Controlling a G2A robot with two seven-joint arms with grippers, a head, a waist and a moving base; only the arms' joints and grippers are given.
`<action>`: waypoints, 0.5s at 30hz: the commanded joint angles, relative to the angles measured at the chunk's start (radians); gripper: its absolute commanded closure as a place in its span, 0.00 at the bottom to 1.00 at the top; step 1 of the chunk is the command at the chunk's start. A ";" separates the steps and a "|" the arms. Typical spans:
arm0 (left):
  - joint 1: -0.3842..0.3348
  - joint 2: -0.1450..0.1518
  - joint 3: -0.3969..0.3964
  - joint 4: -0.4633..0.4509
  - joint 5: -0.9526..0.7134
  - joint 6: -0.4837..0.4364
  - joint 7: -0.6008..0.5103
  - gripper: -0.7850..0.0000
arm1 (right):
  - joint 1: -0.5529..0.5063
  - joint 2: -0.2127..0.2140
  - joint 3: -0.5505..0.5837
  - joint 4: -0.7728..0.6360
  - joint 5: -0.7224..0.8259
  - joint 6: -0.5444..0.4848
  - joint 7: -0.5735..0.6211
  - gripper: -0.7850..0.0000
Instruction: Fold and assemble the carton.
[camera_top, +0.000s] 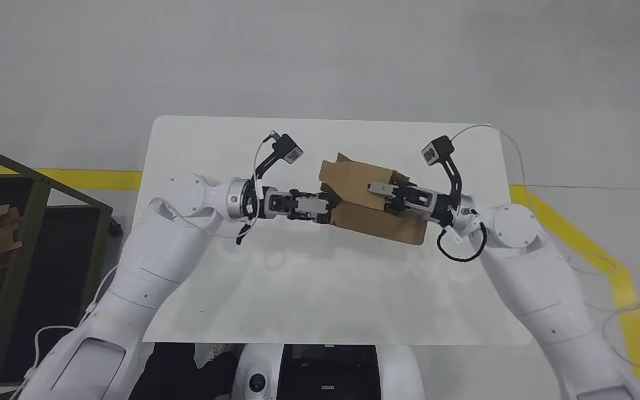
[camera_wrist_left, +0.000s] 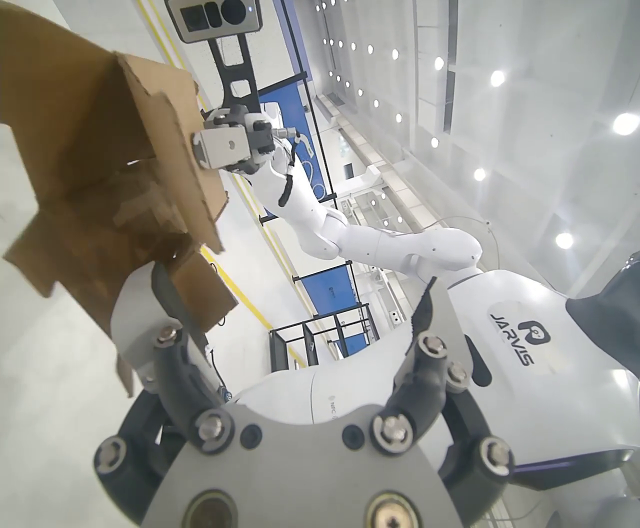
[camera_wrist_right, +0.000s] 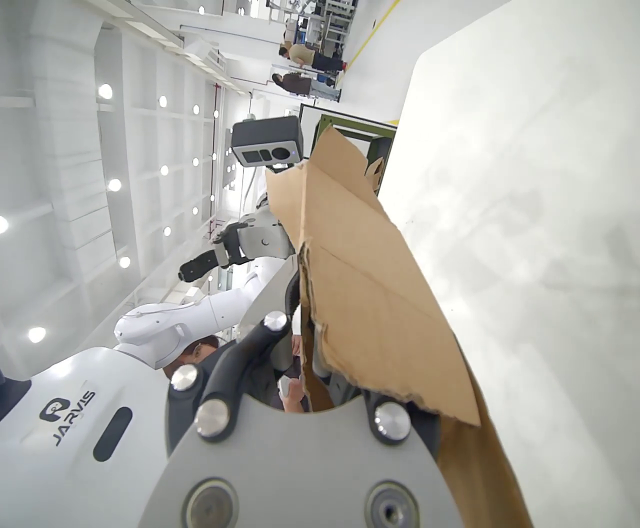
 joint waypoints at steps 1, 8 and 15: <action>0.003 0.001 -0.002 -0.008 -0.002 0.001 -0.005 0.00 | 0.002 -0.002 -0.002 0.002 -0.005 0.001 -0.008 1.00; 0.001 -0.003 0.022 -0.021 0.007 0.018 -0.013 0.00 | 0.006 -0.009 -0.006 0.004 -0.004 0.003 -0.028 1.00; -0.012 -0.009 0.052 -0.011 0.021 0.030 -0.013 0.00 | -0.005 -0.013 0.002 -0.010 0.000 0.001 -0.043 1.00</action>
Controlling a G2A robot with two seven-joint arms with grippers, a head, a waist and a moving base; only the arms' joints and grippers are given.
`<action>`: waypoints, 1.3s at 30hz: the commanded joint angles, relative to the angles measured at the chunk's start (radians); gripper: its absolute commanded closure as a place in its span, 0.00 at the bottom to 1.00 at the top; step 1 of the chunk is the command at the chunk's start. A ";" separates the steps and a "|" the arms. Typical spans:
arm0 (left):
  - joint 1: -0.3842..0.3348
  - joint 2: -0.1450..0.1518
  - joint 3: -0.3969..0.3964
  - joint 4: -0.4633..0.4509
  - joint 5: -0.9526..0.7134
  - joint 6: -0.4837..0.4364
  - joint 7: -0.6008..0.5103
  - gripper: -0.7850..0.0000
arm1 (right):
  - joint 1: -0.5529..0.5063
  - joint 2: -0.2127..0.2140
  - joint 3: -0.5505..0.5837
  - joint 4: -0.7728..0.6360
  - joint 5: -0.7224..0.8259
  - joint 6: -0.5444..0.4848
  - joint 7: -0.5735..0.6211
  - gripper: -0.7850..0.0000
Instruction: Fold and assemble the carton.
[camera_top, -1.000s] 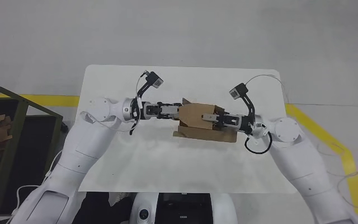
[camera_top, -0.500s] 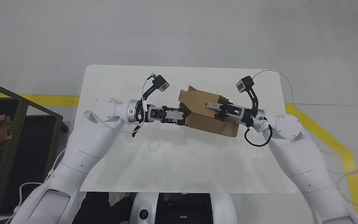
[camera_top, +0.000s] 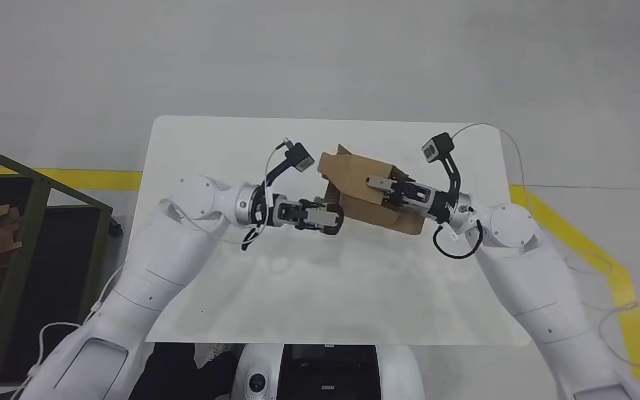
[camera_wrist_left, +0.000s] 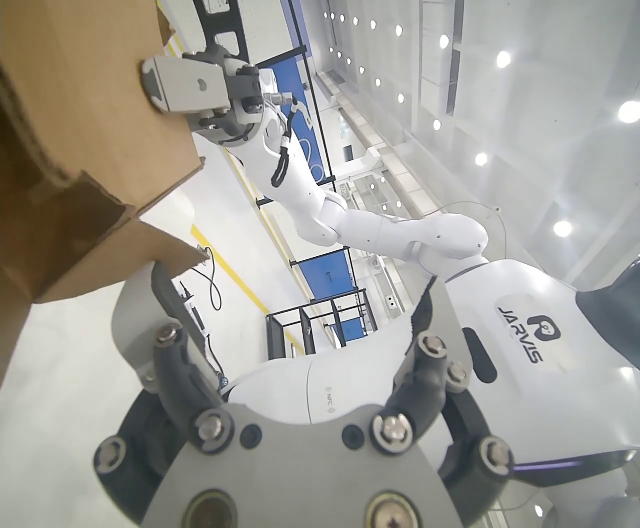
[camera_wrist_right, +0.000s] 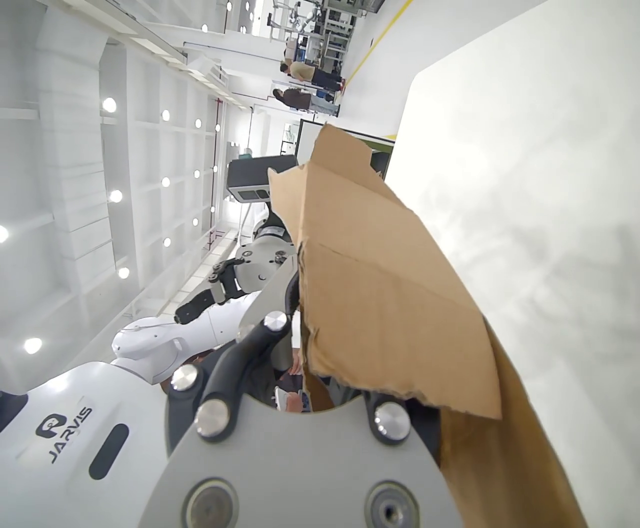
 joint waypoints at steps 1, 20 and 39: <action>-0.006 -0.002 0.008 0.010 0.002 0.004 0.001 0.00 | -0.006 0.000 0.003 -0.009 0.002 -0.002 0.003 1.00; -0.036 -0.013 0.029 0.053 -0.020 0.012 -0.011 0.00 | -0.044 -0.011 -0.011 -0.043 -0.016 0.008 -0.016 1.00; 0.030 0.015 -0.113 0.067 -0.070 -0.026 -0.009 0.00 | -0.067 0.002 0.097 -0.012 0.032 -0.005 0.061 1.00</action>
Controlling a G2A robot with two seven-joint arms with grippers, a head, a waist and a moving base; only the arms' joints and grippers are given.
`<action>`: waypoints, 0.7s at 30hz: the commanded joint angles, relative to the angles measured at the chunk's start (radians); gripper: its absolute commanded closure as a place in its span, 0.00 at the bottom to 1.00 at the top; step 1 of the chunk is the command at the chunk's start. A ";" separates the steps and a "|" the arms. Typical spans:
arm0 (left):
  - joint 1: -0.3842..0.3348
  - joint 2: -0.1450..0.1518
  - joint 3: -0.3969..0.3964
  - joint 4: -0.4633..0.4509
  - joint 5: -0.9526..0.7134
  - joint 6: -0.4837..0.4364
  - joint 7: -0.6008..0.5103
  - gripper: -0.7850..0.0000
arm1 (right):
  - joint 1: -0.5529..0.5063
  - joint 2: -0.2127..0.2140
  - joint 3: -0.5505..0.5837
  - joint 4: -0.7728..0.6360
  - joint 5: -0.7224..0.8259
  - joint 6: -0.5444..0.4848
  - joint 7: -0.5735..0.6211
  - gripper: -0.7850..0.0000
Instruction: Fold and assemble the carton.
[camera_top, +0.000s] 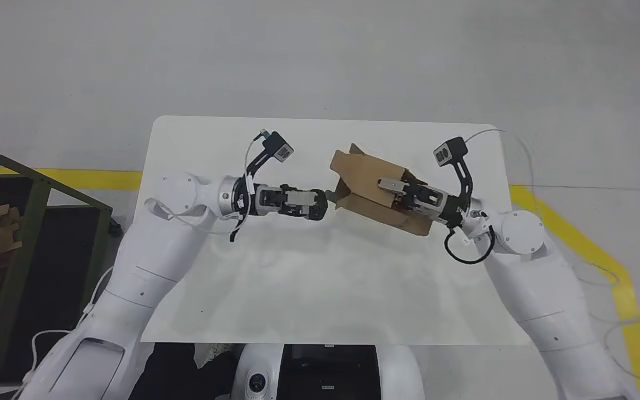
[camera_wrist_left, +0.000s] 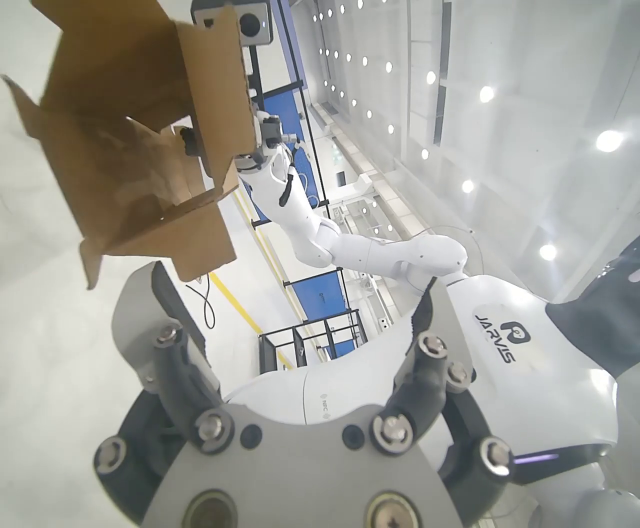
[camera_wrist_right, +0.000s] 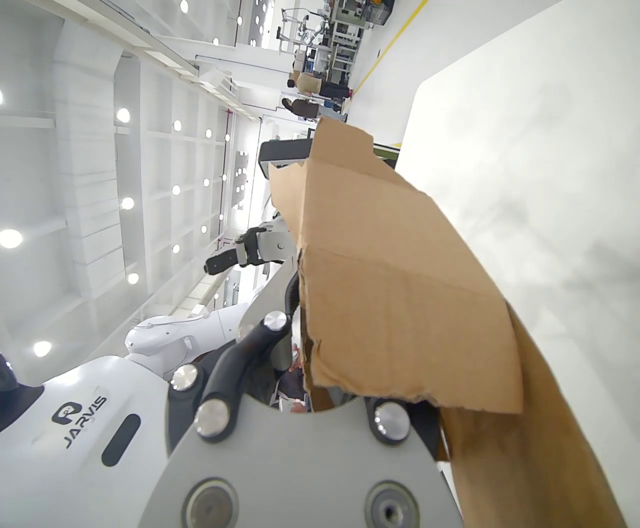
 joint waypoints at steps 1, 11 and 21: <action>0.013 0.005 -0.025 0.001 -0.009 -0.006 0.002 0.00 | -0.006 0.002 0.011 0.001 0.012 0.002 0.019 1.00; -0.010 -0.003 0.005 0.062 0.003 0.014 0.023 0.00 | -0.022 0.004 0.018 -0.036 0.071 0.006 0.117 1.00; -0.044 -0.021 0.069 0.039 -0.054 0.038 -0.028 0.00 | -0.023 -0.006 -0.014 -0.056 0.063 0.001 0.100 1.00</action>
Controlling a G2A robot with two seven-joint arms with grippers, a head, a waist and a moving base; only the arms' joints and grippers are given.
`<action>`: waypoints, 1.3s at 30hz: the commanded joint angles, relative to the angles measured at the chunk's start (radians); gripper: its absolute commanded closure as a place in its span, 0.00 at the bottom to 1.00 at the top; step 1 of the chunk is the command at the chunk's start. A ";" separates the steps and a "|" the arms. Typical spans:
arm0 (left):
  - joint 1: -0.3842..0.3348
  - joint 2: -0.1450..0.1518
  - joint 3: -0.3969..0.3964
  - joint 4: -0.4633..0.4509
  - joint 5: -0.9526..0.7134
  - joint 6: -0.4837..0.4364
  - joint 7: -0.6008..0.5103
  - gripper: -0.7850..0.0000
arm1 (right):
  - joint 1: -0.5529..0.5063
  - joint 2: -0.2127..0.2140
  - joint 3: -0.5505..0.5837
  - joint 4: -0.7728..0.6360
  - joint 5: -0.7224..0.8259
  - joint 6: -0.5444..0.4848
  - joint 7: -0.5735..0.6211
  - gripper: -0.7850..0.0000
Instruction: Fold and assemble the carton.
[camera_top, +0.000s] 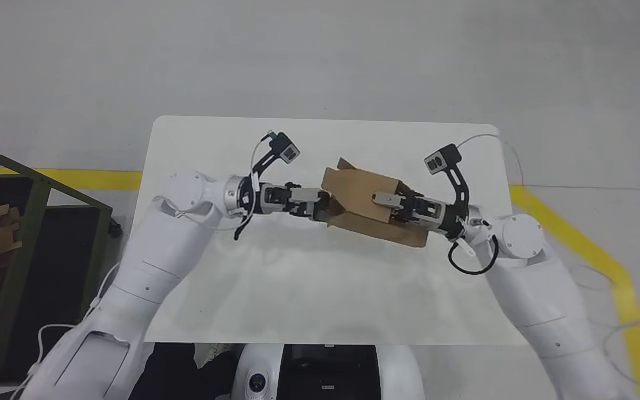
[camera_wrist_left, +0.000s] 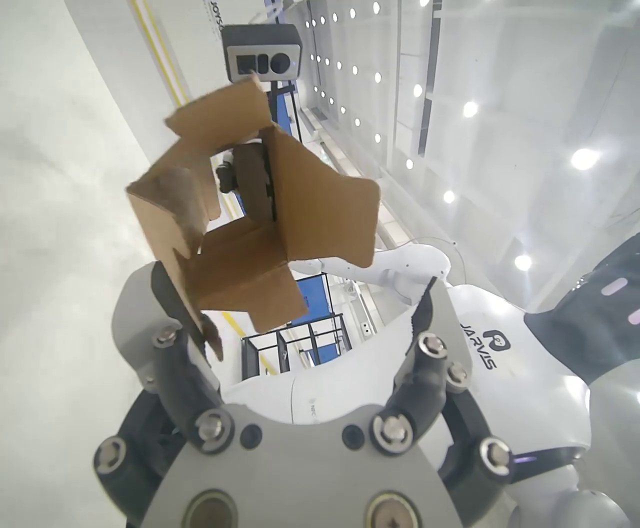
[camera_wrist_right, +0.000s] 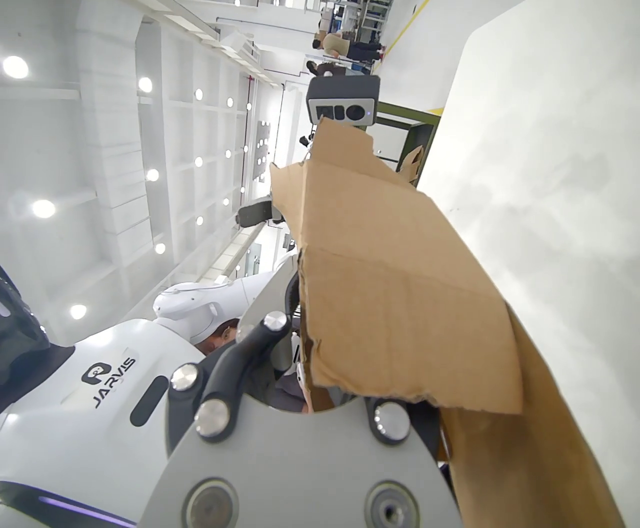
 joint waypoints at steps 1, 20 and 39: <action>0.000 -0.001 0.003 -0.008 -0.001 0.000 -0.005 0.00 | 0.001 -0.002 -0.006 -0.003 -0.001 -0.003 0.002 1.00; -0.003 -0.007 0.014 -0.018 0.018 0.014 0.011 0.00 | -0.016 -0.007 -0.034 -0.038 -0.044 -0.013 0.019 1.00; 0.019 -0.001 -0.025 -0.028 0.021 0.002 0.006 0.00 | -0.041 0.001 0.052 -0.027 0.007 -0.026 -0.006 1.00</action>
